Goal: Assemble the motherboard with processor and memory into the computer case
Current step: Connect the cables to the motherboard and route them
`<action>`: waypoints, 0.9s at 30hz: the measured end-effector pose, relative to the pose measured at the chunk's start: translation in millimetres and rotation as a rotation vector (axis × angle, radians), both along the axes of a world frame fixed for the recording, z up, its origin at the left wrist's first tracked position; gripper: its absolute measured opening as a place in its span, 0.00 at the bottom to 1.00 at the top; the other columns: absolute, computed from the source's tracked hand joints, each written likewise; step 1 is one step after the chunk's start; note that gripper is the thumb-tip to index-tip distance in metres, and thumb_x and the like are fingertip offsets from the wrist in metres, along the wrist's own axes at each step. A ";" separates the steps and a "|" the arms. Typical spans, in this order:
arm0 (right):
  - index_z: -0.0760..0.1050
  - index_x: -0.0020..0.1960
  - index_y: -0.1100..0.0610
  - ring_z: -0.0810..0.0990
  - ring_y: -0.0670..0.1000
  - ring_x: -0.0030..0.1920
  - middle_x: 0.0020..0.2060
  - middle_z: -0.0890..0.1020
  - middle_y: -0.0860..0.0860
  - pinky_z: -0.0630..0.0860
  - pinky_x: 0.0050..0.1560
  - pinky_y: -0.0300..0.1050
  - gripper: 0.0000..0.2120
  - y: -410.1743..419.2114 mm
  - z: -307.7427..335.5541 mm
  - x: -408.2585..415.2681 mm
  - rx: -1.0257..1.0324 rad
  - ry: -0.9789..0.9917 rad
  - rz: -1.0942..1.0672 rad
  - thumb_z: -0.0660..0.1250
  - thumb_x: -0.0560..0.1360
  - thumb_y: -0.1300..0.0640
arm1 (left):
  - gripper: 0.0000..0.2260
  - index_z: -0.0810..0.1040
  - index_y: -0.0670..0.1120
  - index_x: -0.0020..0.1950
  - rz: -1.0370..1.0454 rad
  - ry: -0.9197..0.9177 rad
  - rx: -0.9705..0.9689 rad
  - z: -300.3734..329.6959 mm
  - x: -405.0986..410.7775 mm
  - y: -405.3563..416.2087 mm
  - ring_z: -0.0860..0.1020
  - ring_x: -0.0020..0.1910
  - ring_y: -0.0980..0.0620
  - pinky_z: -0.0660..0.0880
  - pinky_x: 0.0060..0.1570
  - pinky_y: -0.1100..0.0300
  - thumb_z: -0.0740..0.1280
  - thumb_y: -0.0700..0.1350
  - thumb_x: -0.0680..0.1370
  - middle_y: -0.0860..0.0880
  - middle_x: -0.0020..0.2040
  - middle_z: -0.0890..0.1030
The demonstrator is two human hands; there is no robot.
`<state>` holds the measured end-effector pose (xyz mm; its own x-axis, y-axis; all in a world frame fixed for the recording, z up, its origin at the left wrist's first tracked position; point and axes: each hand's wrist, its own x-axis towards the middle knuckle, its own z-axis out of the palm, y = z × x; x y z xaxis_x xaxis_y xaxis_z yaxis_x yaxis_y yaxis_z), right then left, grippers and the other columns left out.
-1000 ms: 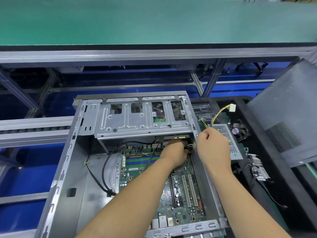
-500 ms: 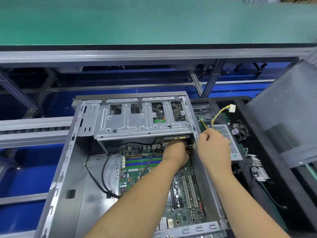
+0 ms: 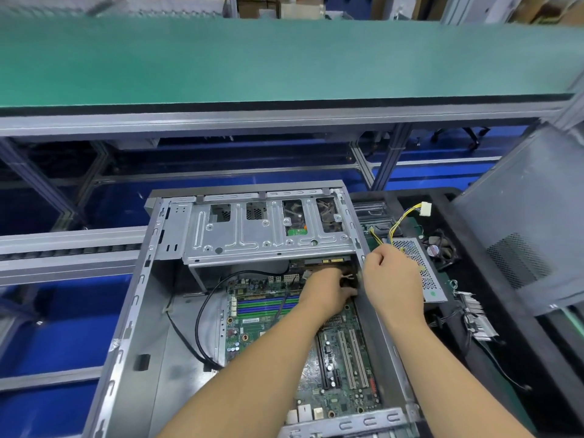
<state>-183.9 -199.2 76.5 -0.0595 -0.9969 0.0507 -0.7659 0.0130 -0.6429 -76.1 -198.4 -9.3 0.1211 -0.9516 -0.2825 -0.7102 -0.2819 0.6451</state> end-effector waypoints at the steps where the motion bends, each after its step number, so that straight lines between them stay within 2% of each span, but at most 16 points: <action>1: 0.73 0.40 0.57 0.75 0.59 0.39 0.35 0.79 0.55 0.67 0.37 0.49 0.11 0.2 0.4 0.2 0.002 0.006 0.005 0.58 0.78 0.59 | 0.11 0.78 0.45 0.41 0.008 0.018 -0.017 -0.8 1.0 2.4 0.80 0.45 0.41 0.70 0.39 0.55 0.69 0.52 0.77 0.43 0.42 0.82; 4: 0.74 0.41 0.58 0.75 0.59 0.40 0.36 0.79 0.55 0.70 0.37 0.50 0.10 1.3 2.2 1.2 -0.002 0.012 0.009 0.57 0.79 0.60 | 0.11 0.84 0.47 0.52 0.021 0.004 -0.078 -4.4 3.4 6.7 0.81 0.48 0.43 0.74 0.43 0.56 0.65 0.52 0.80 0.45 0.47 0.85; 6: 0.74 0.41 0.59 0.75 0.60 0.40 0.37 0.80 0.56 0.71 0.39 0.51 0.10 0.8 3.1 1.4 -0.005 0.003 0.006 0.58 0.78 0.60 | 0.11 0.83 0.50 0.55 0.018 -0.059 -0.109 -5.5 1.8 6.4 0.81 0.51 0.42 0.76 0.47 0.56 0.65 0.52 0.80 0.45 0.50 0.85; 8: 0.74 0.41 0.59 0.75 0.61 0.40 0.37 0.79 0.57 0.71 0.39 0.51 0.10 0.2 2.8 1.2 -0.009 -0.001 0.007 0.58 0.78 0.60 | 0.11 0.82 0.52 0.56 0.008 -0.136 -0.131 -6.3 -2.2 5.0 0.81 0.51 0.42 0.75 0.47 0.55 0.65 0.54 0.79 0.46 0.51 0.85; 11: 0.73 0.40 0.58 0.74 0.60 0.40 0.37 0.79 0.56 0.68 0.38 0.50 0.10 -1.1 1.2 0.9 -0.006 0.001 0.007 0.58 0.79 0.60 | 0.09 0.82 0.51 0.53 0.013 -0.195 -0.152 -7.8 -4.1 3.6 0.81 0.49 0.41 0.69 0.40 0.57 0.63 0.52 0.80 0.45 0.48 0.85; 14: 0.70 0.37 0.56 0.74 0.59 0.39 0.36 0.79 0.55 0.67 0.38 0.50 0.12 -2.2 -0.4 -0.6 -0.005 -0.006 0.008 0.57 0.79 0.60 | 0.09 0.81 0.49 0.48 -0.018 -0.246 -0.178 -11.0 -3.6 2.3 0.81 0.45 0.39 0.69 0.39 0.57 0.62 0.50 0.80 0.44 0.44 0.84; 17: 0.68 0.36 0.55 0.74 0.58 0.39 0.36 0.79 0.55 0.70 0.38 0.51 0.12 -2.0 -2.3 -1.4 -0.015 -0.012 0.018 0.57 0.79 0.60 | 0.08 0.75 0.49 0.40 -0.028 -0.250 -0.153 -14.9 -6.7 0.3 0.80 0.44 0.37 0.69 0.39 0.56 0.63 0.47 0.78 0.43 0.42 0.83; 21: 0.71 0.38 0.57 0.75 0.58 0.38 0.35 0.78 0.54 0.69 0.37 0.50 0.11 -4.3 -3.2 -0.5 -0.022 -0.005 0.017 0.57 0.78 0.59 | 0.09 0.72 0.50 0.38 -0.010 -0.236 -0.115 -16.0 -9.1 -3.6 0.80 0.44 0.38 0.69 0.39 0.57 0.63 0.45 0.78 0.42 0.42 0.83; 23: 0.73 0.40 0.58 0.75 0.59 0.39 0.36 0.79 0.54 0.68 0.36 0.49 0.10 -2.7 -4.1 -1.3 -0.017 0.013 0.022 0.58 0.79 0.59 | 0.06 0.76 0.47 0.42 -0.026 -0.226 -0.099 -12.8 -8.9 -1.0 0.80 0.46 0.38 0.70 0.39 0.56 0.64 0.45 0.79 0.42 0.44 0.83; 25: 0.73 0.41 0.58 0.74 0.57 0.37 0.36 0.78 0.54 0.65 0.33 0.48 0.10 -3.4 -5.1 -2.4 -0.025 0.028 0.024 0.58 0.79 0.59 | 0.06 0.79 0.47 0.52 -0.092 -0.231 -0.111 -2.3 -4.0 5.6 0.80 0.50 0.38 0.74 0.44 0.53 0.65 0.46 0.79 0.42 0.50 0.83; 27: 0.74 0.42 0.59 0.73 0.57 0.36 0.35 0.78 0.55 0.63 0.31 0.46 0.10 -5.0 -3.6 -2.9 -0.036 0.058 0.021 0.58 0.79 0.59 | 0.14 0.75 0.46 0.62 -0.235 -0.283 -0.125 14.2 12.8 22.2 0.78 0.57 0.39 0.76 0.54 0.49 0.67 0.48 0.79 0.42 0.58 0.80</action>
